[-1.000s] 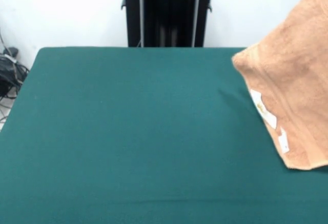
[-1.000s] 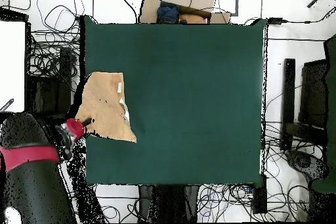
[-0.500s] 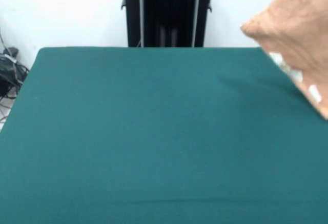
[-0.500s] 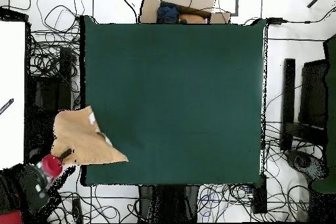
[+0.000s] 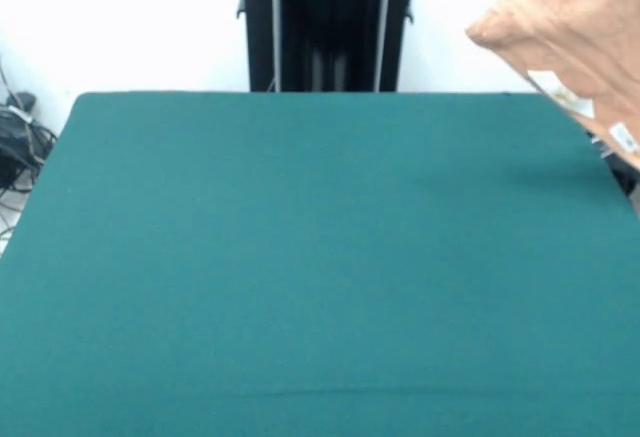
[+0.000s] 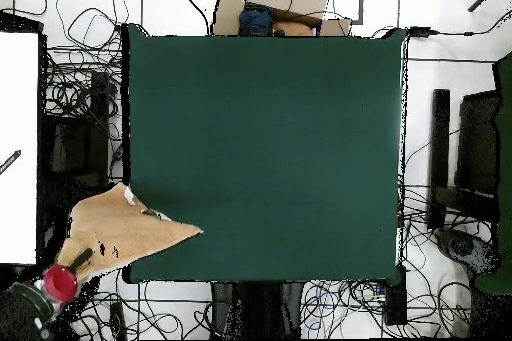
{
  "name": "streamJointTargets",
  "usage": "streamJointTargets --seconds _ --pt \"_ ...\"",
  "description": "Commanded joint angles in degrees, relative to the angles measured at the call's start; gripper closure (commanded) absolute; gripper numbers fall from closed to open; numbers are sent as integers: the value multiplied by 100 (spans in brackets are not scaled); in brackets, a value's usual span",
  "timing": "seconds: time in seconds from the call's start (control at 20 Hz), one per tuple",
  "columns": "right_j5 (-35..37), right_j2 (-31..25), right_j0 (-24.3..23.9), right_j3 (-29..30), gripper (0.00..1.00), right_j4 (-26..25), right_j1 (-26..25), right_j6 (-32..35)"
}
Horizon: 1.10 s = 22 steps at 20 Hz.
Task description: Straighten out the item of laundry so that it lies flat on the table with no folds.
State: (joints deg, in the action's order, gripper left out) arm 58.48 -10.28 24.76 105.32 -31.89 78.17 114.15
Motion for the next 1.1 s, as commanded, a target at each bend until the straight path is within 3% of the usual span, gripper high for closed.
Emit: streamJointTargets --seconds 0.05,0.45,0.95,1.1 --pt "370 423 213 674 100 -106 44 1613" --pt "857 563 600 480 100 -336 -226 1942" --pt "-325 1007 1009 587 100 -575 -330 3025" --pt "-387 1058 1071 596 100 -616 -365 3096"
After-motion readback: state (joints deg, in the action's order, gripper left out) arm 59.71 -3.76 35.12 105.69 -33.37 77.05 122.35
